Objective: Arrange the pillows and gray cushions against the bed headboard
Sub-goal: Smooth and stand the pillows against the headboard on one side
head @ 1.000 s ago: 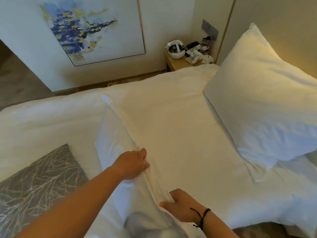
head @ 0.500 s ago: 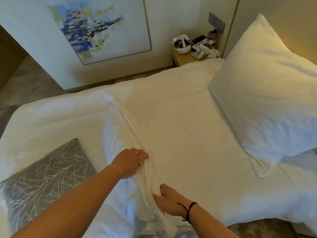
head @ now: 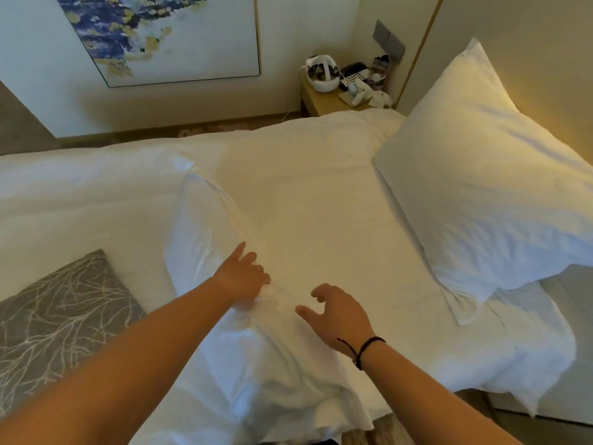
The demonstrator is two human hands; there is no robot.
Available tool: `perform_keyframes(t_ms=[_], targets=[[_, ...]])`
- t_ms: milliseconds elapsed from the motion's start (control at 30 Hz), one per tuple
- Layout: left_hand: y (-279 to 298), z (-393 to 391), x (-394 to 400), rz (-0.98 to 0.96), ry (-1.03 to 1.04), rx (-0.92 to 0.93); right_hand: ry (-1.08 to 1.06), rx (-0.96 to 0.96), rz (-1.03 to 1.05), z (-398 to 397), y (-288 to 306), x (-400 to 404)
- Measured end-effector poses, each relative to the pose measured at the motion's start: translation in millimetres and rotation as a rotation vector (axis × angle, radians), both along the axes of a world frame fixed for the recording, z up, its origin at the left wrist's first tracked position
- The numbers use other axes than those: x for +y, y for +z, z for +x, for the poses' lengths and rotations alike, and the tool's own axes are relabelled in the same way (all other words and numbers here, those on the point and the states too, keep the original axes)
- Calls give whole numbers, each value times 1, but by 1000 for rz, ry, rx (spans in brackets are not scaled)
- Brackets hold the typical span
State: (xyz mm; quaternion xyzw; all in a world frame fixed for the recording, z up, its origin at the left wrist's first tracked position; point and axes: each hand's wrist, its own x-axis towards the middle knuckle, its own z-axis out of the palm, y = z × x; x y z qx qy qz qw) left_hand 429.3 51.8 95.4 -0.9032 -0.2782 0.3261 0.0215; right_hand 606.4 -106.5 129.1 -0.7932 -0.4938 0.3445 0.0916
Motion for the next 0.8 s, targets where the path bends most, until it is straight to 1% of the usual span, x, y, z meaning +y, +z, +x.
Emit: perform_keyframes(t_ms=[67,133,233,333,433,533,667,800], targets=[[-2,5,11,-28,-38,10,156,-67,-23,-27,-7,1],[-3,9,23,-70,-66,39,260,-126,-112,-52,-20,-3],[-6,12,37,-97,-77,100,189,-141,-158,-72,-37,-6],[-8,2,55,-27,-46,78,138,-124,-145,-76,-43,-1],[-6,-12,73,36,-36,94,131,-98,-138,-76,-43,3],[1,-14,87,86,-75,118,165,-87,-121,-76,-42,2],[12,-15,90,101,-89,69,260,-54,-110,-60,-36,-1],[20,-14,98,52,-58,-13,243,-61,-62,-36,-30,-5]])
